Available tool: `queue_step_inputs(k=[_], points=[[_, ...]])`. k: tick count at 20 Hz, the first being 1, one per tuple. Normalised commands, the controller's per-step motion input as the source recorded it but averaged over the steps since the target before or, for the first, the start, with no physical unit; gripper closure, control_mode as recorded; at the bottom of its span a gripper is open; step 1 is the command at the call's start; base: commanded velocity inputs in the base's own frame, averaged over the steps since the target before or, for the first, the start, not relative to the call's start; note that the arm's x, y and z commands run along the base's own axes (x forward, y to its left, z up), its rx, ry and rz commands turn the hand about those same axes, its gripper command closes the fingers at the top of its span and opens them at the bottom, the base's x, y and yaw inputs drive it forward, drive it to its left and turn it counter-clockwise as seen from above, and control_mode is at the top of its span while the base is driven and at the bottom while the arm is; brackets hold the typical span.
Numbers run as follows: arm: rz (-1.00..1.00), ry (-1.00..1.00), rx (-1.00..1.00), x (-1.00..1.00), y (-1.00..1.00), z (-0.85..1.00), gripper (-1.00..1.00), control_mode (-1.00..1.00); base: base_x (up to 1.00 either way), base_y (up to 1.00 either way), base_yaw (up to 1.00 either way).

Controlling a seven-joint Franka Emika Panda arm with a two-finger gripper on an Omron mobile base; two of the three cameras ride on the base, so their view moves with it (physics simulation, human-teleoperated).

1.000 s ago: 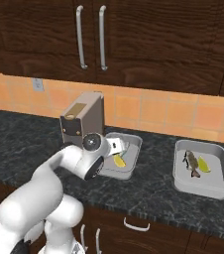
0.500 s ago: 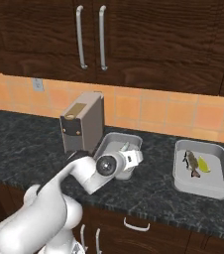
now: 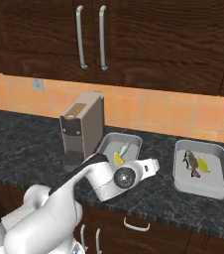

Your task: Place one lemon wedge and one fish in each tupperware on the nearby counter, to pack two identical lunches.

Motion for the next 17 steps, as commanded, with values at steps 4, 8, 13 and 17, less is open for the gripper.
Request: queue_step_inputs(k=[4, 8, 13, 17], points=[[0.03, 0.0, -0.03, -0.39, -0.61, -0.01, -1.0, -1.0, 0.0, 0.0, 0.0], [0.0, 0.0, -0.05, -0.23, -0.29, -0.06, -1.0, -1.0, 0.0, 0.0, 0.0], [0.05, -0.17, 0.05, -0.54, -0.19, 0.09, -1.0, -1.0, 0.0, 0.0, 0.0], [0.08, -0.32, 0.05, -0.82, -0.08, 0.34, -1.0, -1.0, 0.0, 0.0, 0.0]])
